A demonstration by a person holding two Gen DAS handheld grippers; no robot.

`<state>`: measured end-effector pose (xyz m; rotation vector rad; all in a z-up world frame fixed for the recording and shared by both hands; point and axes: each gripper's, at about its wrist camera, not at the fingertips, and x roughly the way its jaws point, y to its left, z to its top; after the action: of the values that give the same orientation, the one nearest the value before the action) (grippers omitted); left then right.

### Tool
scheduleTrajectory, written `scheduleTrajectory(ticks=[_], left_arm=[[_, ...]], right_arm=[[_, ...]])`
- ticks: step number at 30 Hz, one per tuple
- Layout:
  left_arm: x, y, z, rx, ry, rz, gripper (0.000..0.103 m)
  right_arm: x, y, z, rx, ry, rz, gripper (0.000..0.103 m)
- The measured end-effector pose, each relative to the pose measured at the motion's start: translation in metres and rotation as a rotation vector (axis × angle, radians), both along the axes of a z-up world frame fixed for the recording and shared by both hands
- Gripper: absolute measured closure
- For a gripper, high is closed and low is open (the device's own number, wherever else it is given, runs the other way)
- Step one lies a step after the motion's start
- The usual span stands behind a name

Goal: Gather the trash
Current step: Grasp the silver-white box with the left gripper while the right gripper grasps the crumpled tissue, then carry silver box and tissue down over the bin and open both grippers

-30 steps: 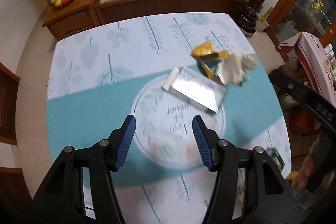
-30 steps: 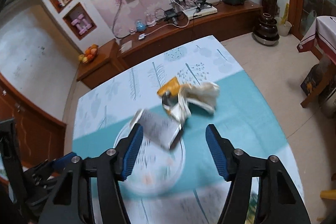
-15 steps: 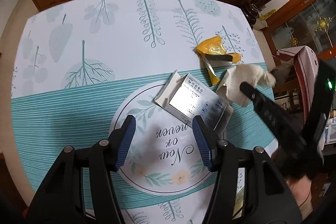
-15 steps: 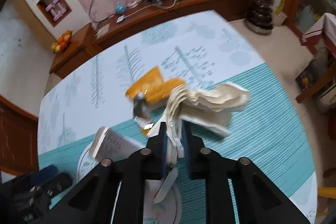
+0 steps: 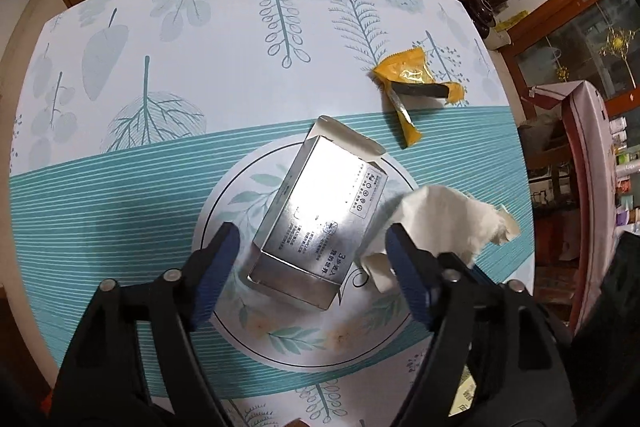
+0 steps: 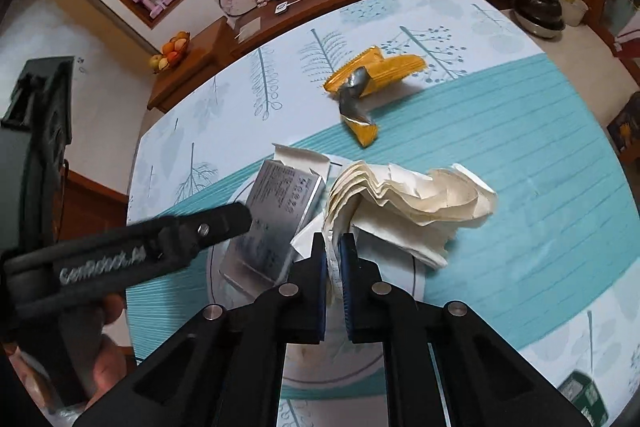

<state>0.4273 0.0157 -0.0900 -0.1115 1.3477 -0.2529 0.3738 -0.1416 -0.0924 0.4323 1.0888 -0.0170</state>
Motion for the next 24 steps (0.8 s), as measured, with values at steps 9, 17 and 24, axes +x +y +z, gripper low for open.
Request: scheduleTrajectory(ticks=[9, 17, 24], left_arm=[[0.004, -0.036, -0.024, 0.155, -0.004, -0.216, 0.020], [0.019, -0.040, -0.055, 0.222, 0.065, -0.284, 0.027], [0.025, -0.025, -0.051, 0.180, 0.041, -0.253, 0.041]], right_arm=[[-0.014, -0.026, 0.008, -0.037, -0.021, -0.082, 0.097], [-0.024, -0.032, 0.003, -0.013, -0.006, -0.112, 0.097], [-0.036, -0.028, 0.002, 0.015, -0.003, -0.129, 0.097]])
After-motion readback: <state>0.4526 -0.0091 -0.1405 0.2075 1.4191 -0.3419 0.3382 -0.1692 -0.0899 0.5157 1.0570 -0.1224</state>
